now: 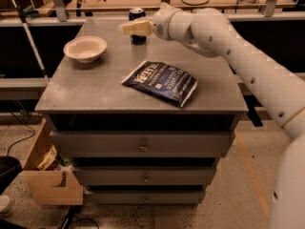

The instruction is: Pick pepsi can

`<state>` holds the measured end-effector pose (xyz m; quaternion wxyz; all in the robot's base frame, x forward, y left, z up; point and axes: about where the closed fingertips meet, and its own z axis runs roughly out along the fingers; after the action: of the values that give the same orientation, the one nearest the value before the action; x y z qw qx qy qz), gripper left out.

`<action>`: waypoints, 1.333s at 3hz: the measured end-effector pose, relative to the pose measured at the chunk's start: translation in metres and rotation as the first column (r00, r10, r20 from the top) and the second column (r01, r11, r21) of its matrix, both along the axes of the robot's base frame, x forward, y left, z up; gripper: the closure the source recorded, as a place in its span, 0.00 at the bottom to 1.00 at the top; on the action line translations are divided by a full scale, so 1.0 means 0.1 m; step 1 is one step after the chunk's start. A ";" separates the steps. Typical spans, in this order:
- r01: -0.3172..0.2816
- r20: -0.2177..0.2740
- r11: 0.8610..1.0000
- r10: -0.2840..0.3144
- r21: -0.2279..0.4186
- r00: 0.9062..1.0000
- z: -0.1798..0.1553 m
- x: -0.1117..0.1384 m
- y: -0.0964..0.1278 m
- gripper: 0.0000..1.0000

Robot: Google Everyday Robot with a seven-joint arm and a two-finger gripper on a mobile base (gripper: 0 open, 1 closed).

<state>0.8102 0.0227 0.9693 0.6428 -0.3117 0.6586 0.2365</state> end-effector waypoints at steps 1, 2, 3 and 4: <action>-0.004 0.011 0.999 0.004 0.034 1.000 -0.01 0.30 0.19 0.00; -0.007 -0.003 0.999 0.007 0.034 1.000 -0.08 0.51 0.32 0.00; -0.001 -0.035 1.000 0.001 0.021 0.999 -0.20 0.68 0.36 0.00; 0.020 -0.078 1.000 -0.019 0.015 0.997 -0.38 0.82 0.33 0.00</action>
Offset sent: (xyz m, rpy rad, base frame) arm 0.0810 0.0384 -0.0191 0.0266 0.0252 -0.0040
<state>0.8926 0.0554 0.9309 0.6211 -0.2909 0.6844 0.2473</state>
